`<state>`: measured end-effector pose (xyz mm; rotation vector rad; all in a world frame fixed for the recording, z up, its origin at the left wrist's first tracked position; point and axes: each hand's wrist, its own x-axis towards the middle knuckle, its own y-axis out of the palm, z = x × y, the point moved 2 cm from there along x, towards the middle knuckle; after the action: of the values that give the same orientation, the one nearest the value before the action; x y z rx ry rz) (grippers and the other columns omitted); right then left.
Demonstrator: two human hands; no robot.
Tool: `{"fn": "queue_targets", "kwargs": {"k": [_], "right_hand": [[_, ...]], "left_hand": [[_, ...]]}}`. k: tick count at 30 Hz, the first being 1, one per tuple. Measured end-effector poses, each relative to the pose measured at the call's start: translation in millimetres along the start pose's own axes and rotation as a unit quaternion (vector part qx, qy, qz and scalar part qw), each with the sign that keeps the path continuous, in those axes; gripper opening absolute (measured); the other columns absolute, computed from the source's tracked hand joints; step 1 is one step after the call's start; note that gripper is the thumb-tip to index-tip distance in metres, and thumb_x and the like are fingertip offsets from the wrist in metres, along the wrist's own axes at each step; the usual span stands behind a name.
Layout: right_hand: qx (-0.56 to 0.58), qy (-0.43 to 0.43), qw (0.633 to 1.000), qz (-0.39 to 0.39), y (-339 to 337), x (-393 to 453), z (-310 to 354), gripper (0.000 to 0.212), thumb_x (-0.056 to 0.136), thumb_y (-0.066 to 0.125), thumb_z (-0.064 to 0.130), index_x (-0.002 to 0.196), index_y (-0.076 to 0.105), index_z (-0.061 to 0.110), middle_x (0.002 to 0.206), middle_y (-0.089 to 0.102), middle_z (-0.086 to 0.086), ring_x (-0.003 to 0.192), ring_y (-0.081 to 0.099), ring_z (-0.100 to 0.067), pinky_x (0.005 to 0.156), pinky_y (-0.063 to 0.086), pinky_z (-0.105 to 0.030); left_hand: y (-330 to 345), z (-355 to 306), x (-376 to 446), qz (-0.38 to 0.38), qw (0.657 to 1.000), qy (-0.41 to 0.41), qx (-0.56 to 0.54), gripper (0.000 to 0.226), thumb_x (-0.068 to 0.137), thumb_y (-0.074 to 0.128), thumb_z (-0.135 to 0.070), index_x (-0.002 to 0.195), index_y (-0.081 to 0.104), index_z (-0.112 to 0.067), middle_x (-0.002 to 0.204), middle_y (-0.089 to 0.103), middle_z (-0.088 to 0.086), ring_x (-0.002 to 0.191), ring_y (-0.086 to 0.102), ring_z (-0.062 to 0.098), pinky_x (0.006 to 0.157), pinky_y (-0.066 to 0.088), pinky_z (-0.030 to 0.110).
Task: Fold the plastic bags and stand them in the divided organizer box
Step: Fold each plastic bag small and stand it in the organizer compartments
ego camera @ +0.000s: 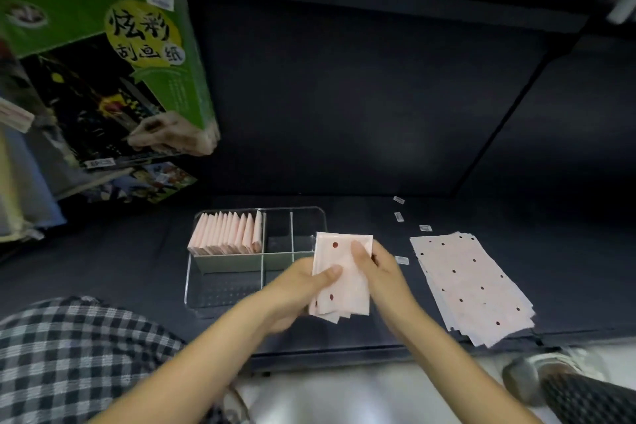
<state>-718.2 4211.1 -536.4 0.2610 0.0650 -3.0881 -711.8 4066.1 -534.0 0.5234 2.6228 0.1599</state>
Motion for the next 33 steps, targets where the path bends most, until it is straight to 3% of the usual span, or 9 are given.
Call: {"fn": "queue_targets", "kwargs": {"k": [4,9,13,16,20,23,29,31,33], "right_hand": [[-0.07,0.004,0.986,0.153,-12,23,18,0.015,0.082,0.07,0.013,0.07,0.063,0.017,0.068,0.064,0.006,0.069,0.06,-0.006,0.062,0.046,-0.015],[-0.282,0.024,0.923,0.261,14,52,18,0.015,0.081,0.07,0.011,0.095,0.066,0.009,0.085,0.068,-0.005,0.076,0.06,-0.01,0.068,0.046,-0.023],[-0.209,0.068,0.951,0.22,34,83,9,0.015,0.082,0.068,0.007,0.097,0.069,0.009,0.09,0.072,-0.005,0.079,0.066,-0.011,0.067,0.053,-0.026],[-0.082,0.152,0.973,0.152,37,110,-3,0.015,0.082,0.069,0.01,0.097,0.068,0.014,0.091,0.073,-0.001,0.078,0.068,-0.006,0.061,0.053,-0.019],[0.041,0.216,0.97,0.102,54,136,-30,0.024,0.082,0.071,0.013,0.105,0.065,0.013,0.094,0.074,-0.001,0.082,0.07,-0.011,0.062,0.053,-0.018],[0.051,0.223,0.97,0.077,75,147,-43,0.022,0.084,0.07,0.02,0.104,0.064,0.012,0.091,0.073,-0.002,0.079,0.069,-0.014,0.06,0.052,-0.019],[-0.172,0.143,0.974,0.02,112,161,-48,0.013,0.087,0.064,0.02,0.095,0.066,0.011,0.092,0.069,-0.009,0.068,0.066,-0.016,0.053,0.054,-0.024],[-0.326,0.089,0.941,-0.01,122,163,-41,0.017,0.086,0.059,0.025,0.094,0.069,0.013,0.089,0.07,-0.008,0.074,0.067,-0.023,0.06,0.055,-0.032],[-0.499,0.019,0.866,-0.026,133,160,-33,0.022,0.086,0.05,0.027,0.093,0.067,0.015,0.089,0.069,-0.007,0.078,0.064,-0.026,0.059,0.047,-0.028]], "left_hand": [[-43,-17,2,0.137,0.987,-0.037,0.068,0.014,0.094,0.055,-0.019,0.107,0.06,-0.019,0.098,0.07,0.006,0.088,0.069,0.02,0.064,0.057,0.031],[-74,-19,33,0.113,0.937,0.032,0.33,0.006,0.093,0.056,-0.012,0.092,0.06,-0.017,0.083,0.063,-0.007,0.074,0.063,0.004,0.064,0.051,0.019],[-113,-19,56,-0.039,0.935,0.081,0.343,0.015,0.093,0.056,-0.031,0.095,0.064,-0.017,0.088,0.063,-0.006,0.084,0.061,0.01,0.075,0.052,0.028],[-145,-6,66,-0.205,0.85,0.042,0.483,0.026,0.096,0.045,-0.043,0.108,0.062,-0.027,0.102,0.055,-0.003,0.1,0.054,0.016,0.088,0.046,0.034],[-158,18,75,-0.186,0.765,-0.002,0.617,0.035,0.099,0.033,-0.04,0.124,0.055,-0.029,0.126,0.052,0.0,0.116,0.04,0.02,0.093,0.039,0.035],[-167,20,75,-0.214,0.761,0.013,0.612,0.031,0.099,0.032,-0.029,0.105,0.063,-0.031,0.118,0.059,-0.005,0.109,0.04,0.019,0.087,0.034,0.032],[-181,19,63,-0.245,0.744,0.025,0.621,0.032,0.099,0.031,-0.022,0.094,0.063,-0.021,0.108,0.061,0.0,0.104,0.042,0.021,0.084,0.034,0.032],[-179,19,61,-0.242,0.73,0.048,0.637,0.03,0.099,0.032,-0.023,0.099,0.062,-0.02,0.11,0.059,-0.001,0.105,0.042,0.02,0.087,0.034,0.032],[-176,20,60,-0.234,0.725,0.072,0.644,0.029,0.099,0.035,-0.025,0.111,0.061,-0.023,0.115,0.057,-0.002,0.108,0.041,0.019,0.092,0.034,0.031]]}}
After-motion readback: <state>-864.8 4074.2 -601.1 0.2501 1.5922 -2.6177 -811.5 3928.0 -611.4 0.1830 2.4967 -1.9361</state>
